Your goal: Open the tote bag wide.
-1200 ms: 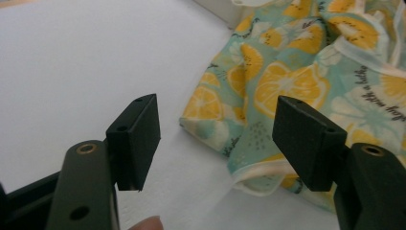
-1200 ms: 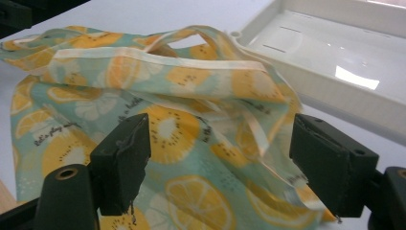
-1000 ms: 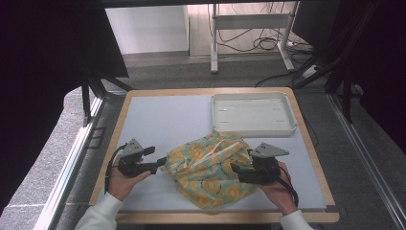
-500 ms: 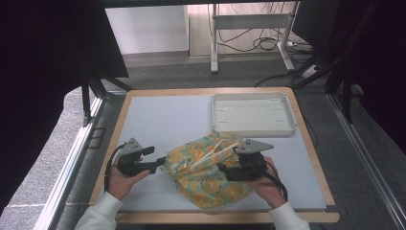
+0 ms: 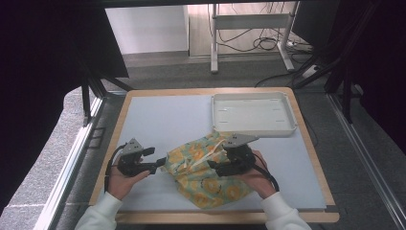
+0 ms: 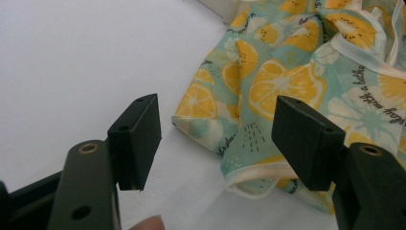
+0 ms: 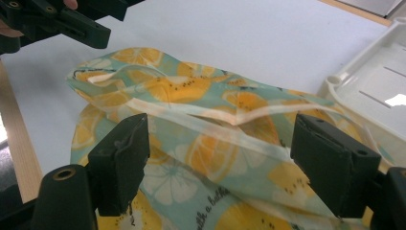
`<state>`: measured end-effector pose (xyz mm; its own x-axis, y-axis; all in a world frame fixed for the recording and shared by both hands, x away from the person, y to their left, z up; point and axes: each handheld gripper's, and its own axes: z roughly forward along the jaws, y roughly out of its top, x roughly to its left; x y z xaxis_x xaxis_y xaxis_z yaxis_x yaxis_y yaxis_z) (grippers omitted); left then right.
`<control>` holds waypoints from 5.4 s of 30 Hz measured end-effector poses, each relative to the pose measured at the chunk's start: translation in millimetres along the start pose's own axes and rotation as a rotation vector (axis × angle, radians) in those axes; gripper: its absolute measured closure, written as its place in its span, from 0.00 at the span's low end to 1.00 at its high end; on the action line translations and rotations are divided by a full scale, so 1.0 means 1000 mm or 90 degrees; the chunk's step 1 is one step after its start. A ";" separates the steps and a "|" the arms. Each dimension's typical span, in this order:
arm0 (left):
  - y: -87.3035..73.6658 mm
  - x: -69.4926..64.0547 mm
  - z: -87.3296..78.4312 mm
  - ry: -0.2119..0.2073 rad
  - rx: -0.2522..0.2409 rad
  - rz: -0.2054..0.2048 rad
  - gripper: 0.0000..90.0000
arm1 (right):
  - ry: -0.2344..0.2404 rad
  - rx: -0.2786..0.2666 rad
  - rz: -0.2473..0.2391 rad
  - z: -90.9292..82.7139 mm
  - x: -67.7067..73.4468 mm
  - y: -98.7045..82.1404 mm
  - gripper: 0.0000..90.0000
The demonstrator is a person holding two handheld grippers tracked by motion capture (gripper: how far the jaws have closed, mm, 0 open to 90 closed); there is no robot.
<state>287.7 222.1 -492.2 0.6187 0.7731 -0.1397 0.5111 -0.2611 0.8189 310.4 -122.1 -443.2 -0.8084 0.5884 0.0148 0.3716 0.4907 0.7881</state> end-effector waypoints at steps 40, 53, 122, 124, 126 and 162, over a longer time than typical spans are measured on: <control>-0.002 0.004 -0.001 0.004 0.001 -0.005 0.37 | 0.001 0.021 -0.030 -0.001 0.000 -0.017 0.97; 0.020 -0.013 -0.013 -0.019 -0.027 0.005 0.38 | 0.006 0.013 -0.026 -0.002 0.001 -0.022 0.97; 0.060 -0.072 0.058 -0.132 0.081 0.089 0.95 | -0.001 -0.004 -0.020 -0.008 0.001 -0.024 0.97; 0.060 -0.072 0.058 -0.131 0.078 0.093 0.96 | -0.001 -0.004 -0.020 -0.008 0.002 -0.024 0.97; 0.060 -0.071 0.058 -0.131 0.076 0.093 0.97 | -0.001 -0.003 -0.020 -0.008 0.002 -0.024 0.97; 0.078 -0.054 0.062 -0.106 0.028 0.075 0.99 | 0.056 0.000 -0.014 -0.019 0.019 -0.040 0.97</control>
<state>331.5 123.7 -455.1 0.7637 0.6308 -0.1374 0.4530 -0.3720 0.8102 271.5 -142.6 -463.0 -0.8536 0.5184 0.0517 0.3530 0.5025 0.7892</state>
